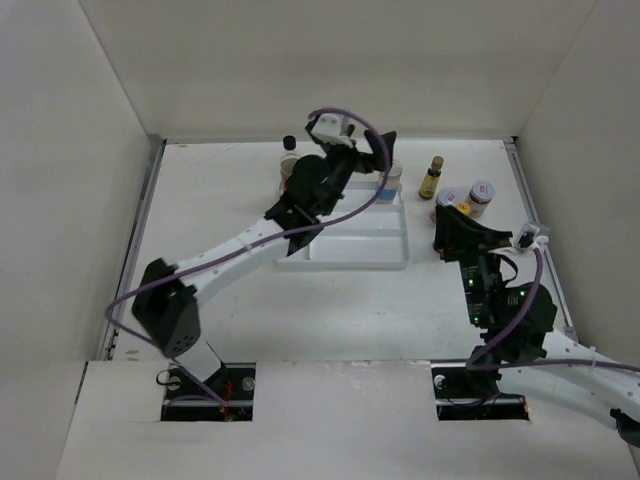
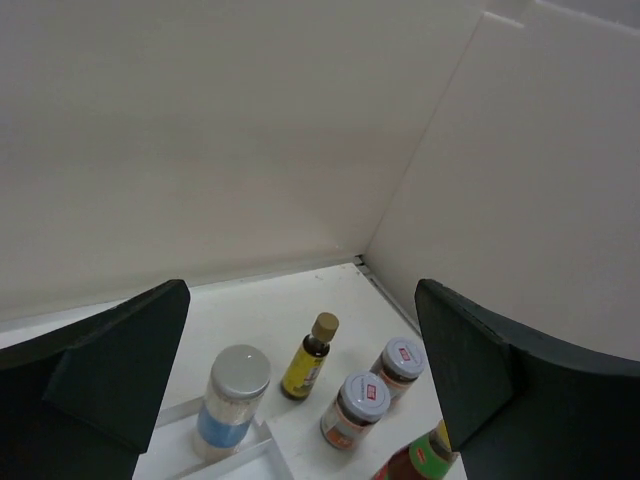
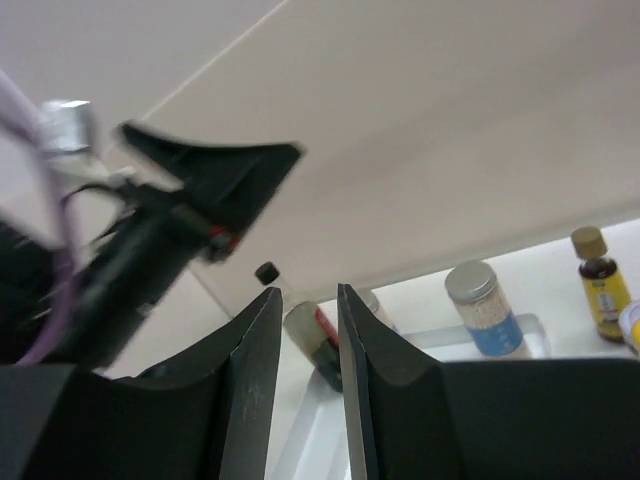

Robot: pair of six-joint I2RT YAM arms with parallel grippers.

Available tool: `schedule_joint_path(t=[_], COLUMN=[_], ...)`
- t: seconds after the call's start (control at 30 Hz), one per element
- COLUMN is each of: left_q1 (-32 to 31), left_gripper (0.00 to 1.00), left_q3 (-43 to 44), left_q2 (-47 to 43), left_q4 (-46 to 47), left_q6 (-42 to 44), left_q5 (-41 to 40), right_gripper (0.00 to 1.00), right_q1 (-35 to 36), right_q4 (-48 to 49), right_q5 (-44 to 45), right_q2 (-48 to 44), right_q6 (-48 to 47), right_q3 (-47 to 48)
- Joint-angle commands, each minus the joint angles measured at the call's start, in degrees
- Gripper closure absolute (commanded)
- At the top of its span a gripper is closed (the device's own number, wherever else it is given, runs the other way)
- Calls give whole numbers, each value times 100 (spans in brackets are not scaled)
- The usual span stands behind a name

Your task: Organize the condiment bottles

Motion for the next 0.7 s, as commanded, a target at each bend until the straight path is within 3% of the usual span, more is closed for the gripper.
schedule_joint_path(t=[0.0,0.07,0.13,0.27,0.37,0.47,0.67], left_q1=[278,568,919,1771,2317,2485,2274], left_gripper=[0,0,0,0,0,0,0], left_q3=[-1204,-2284,-3313,-4652,-4961,-4831,-4847], left_q2=[-1193,-1975,-2766,-3981,-4150,-3765,-3403], left_q4=[482,606,536,-550,-1754,-2713,-3146], left_q6=[-74,-285,-627,-1383,-2050,-2404,-2921], left_q5=[-376,-815,-1228,-1836,-1881,-1688,-1564], right_gripper=[64,58,44,32,22,12,9], right_q1=[-385,-824,-1342,-2283,-2671,-3040,-3814], right_q4=[-305,-551,-780,-1237,-1650,-2133,-2890], right_q5=[431,591,662,661,600,443,-699], right_q2=[752,1167,1414,1747,2143,2521,2881], right_q6=[-507,-551,-560,-333,-34,247,1144], right_q3=[480,674,797,920,1087,1254,1386])
